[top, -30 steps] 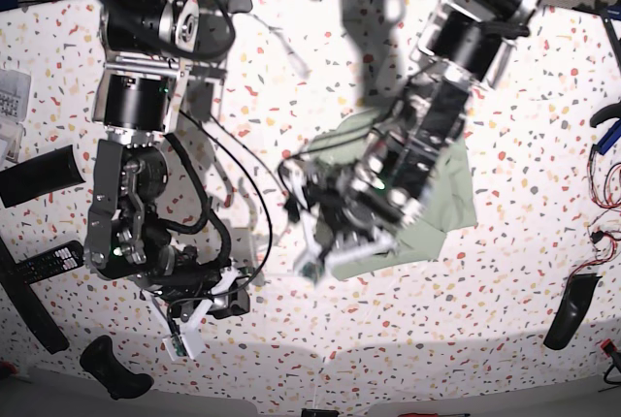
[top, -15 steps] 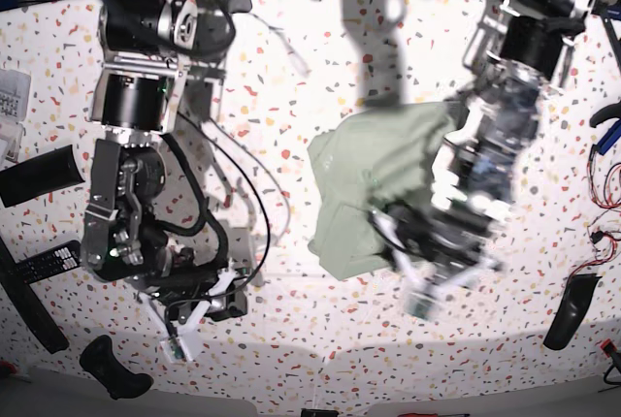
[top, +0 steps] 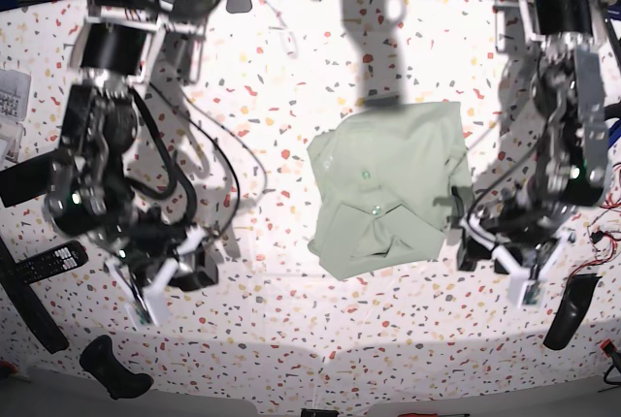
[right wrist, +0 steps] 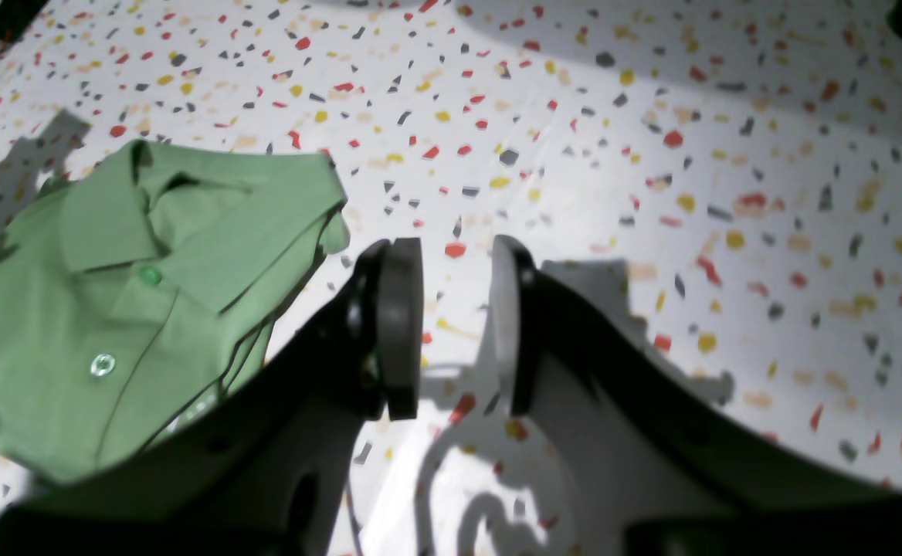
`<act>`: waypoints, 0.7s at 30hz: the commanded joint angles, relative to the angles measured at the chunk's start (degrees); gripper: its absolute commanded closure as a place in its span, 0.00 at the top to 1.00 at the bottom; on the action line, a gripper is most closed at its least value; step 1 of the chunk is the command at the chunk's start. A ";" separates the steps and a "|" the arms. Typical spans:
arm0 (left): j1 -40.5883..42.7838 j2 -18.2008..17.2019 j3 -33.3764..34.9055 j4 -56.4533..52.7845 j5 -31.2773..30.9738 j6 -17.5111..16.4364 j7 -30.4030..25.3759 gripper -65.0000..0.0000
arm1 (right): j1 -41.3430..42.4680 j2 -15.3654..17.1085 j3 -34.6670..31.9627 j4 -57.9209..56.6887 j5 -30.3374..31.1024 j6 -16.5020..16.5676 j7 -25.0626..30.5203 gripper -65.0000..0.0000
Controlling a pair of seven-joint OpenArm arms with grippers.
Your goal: Fold the T-shirt properly
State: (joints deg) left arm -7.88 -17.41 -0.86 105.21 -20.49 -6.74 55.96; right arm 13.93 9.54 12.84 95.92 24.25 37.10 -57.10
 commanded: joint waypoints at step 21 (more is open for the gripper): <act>32.61 -10.88 -10.45 20.35 -0.42 1.97 -5.42 0.47 | -39.56 0.72 29.18 27.85 16.94 2.58 -6.38 0.23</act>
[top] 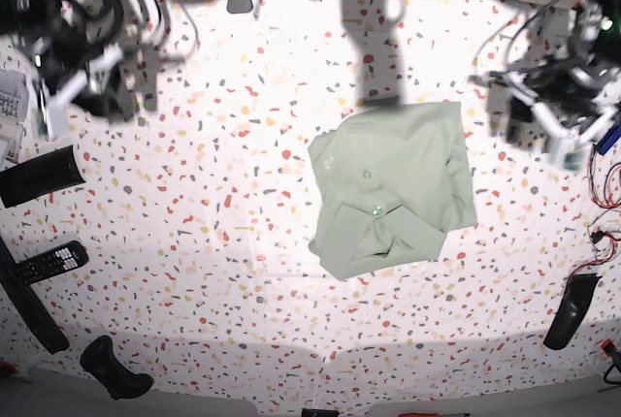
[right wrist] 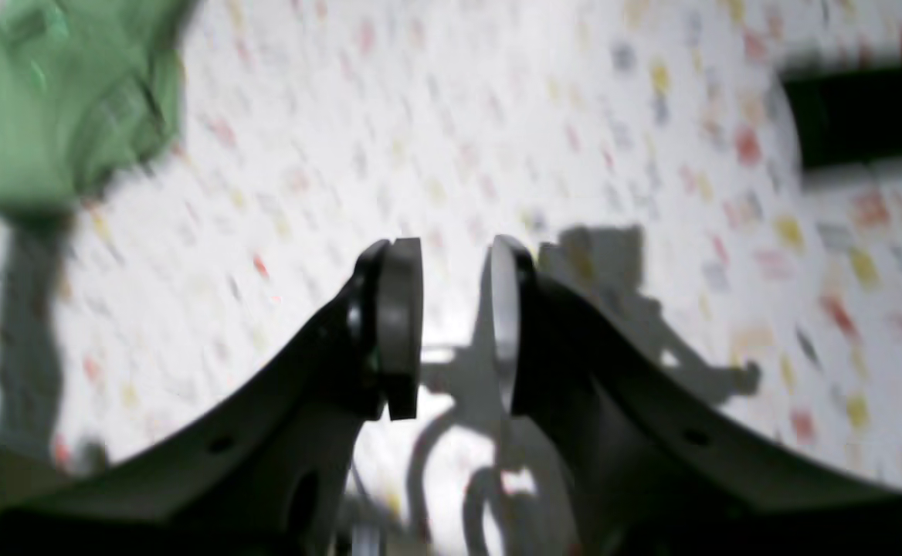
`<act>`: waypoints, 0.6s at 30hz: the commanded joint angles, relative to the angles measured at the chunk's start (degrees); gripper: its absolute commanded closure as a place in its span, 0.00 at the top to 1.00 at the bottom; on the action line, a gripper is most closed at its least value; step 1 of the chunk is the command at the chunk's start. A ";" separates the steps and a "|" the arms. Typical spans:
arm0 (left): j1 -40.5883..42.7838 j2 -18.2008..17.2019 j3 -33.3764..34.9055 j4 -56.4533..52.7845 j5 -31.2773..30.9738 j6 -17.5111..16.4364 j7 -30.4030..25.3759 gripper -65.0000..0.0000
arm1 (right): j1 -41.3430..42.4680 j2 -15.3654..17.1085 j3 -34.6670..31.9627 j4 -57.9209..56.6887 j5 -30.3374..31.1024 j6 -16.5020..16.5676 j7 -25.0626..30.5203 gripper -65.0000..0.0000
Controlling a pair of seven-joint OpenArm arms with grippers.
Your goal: Fold the T-shirt properly
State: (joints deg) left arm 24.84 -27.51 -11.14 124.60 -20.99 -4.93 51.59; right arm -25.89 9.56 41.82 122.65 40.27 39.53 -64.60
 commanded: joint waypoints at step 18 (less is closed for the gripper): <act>24.59 -0.70 -15.08 2.89 -8.02 -9.92 -0.63 0.47 | -28.55 -2.05 3.96 8.00 5.35 0.47 0.24 0.23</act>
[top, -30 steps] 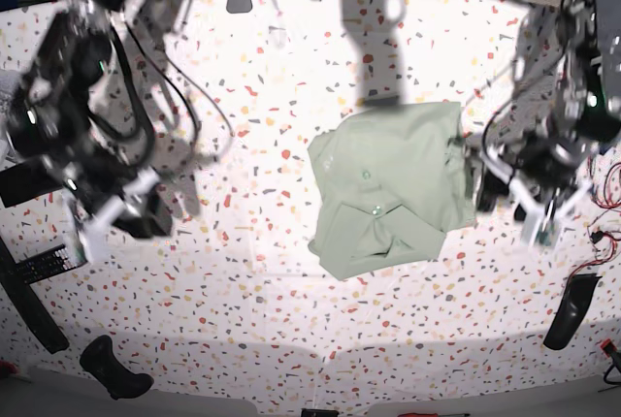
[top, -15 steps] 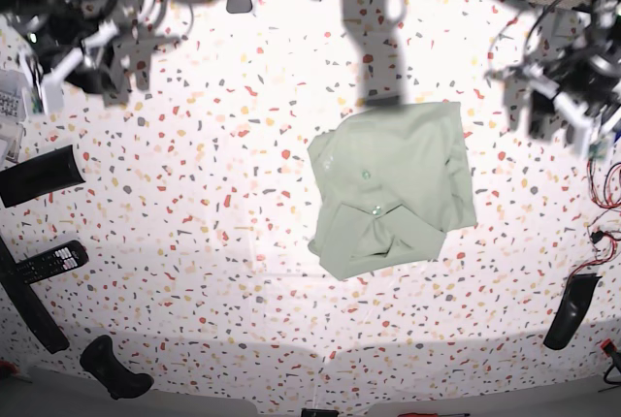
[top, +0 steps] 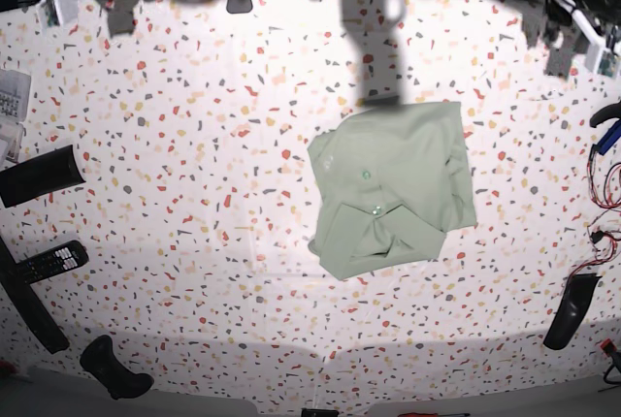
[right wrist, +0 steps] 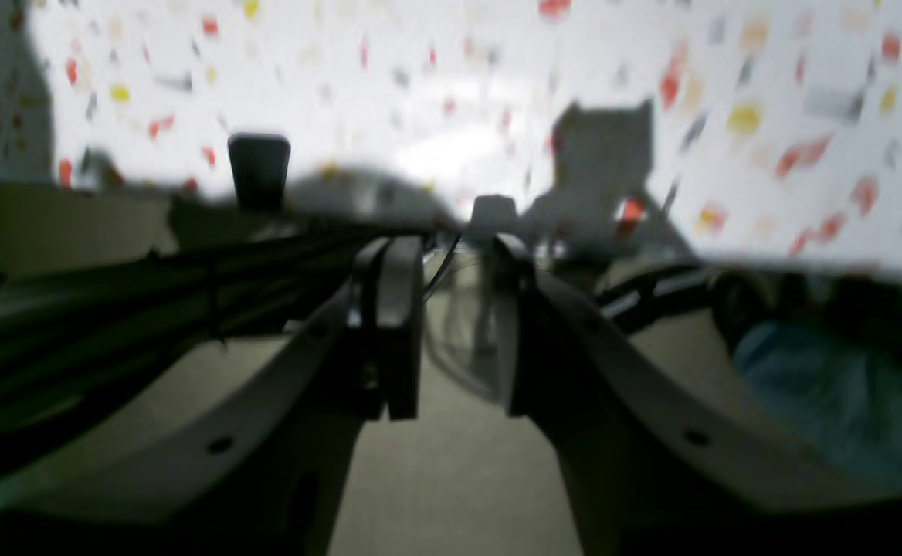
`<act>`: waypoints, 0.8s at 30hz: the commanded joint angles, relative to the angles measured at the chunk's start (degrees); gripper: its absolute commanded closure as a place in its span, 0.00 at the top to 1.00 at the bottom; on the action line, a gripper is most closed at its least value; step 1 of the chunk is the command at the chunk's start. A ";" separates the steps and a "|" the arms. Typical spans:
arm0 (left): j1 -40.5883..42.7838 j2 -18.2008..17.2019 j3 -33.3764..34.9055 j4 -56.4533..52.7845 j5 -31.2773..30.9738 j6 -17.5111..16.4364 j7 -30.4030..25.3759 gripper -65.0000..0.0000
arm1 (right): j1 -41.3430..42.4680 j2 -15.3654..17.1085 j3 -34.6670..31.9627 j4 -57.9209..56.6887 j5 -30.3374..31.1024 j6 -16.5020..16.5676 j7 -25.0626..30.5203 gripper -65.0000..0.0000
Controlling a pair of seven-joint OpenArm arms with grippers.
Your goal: Fold the T-shirt properly
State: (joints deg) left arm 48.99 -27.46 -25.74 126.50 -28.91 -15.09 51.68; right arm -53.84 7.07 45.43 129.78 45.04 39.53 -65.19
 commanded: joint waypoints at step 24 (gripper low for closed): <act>1.88 7.45 -0.42 -28.48 -0.09 -12.00 -6.49 0.47 | -2.16 8.09 -9.60 -31.78 -5.11 0.47 11.08 0.23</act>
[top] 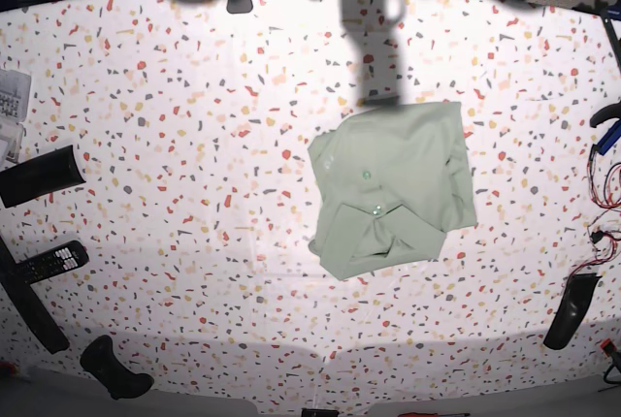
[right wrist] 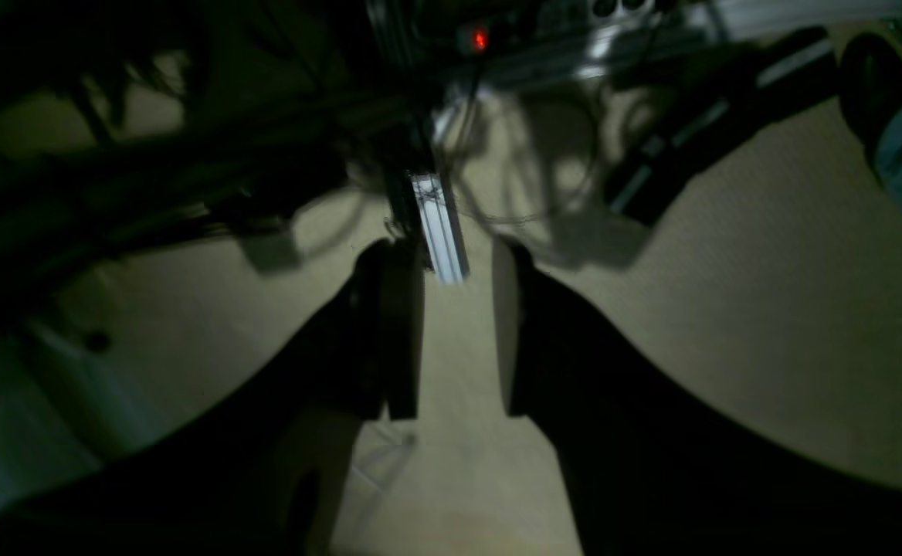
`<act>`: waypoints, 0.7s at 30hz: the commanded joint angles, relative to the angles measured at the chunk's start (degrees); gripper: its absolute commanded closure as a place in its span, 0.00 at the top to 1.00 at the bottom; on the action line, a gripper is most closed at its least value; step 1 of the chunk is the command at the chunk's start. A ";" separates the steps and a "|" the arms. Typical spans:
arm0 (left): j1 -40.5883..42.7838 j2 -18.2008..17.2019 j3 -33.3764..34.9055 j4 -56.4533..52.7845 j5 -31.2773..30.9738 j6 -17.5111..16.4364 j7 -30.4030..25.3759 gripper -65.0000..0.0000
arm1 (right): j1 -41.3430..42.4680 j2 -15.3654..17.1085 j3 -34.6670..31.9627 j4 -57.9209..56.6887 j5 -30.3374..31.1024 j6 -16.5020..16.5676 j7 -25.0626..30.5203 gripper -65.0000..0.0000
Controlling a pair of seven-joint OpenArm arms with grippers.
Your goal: Fold the T-shirt properly
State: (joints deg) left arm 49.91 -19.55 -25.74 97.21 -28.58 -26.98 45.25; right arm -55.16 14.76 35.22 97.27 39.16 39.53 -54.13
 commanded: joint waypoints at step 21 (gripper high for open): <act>-26.73 -0.35 -0.35 -63.76 20.31 -0.48 -23.34 0.47 | 38.01 2.82 -46.18 -58.93 -20.96 -4.17 22.88 0.23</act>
State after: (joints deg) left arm 22.63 -19.38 -25.91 33.21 -7.97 -27.09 22.26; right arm -16.88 17.37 -11.09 37.89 17.67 34.68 -30.94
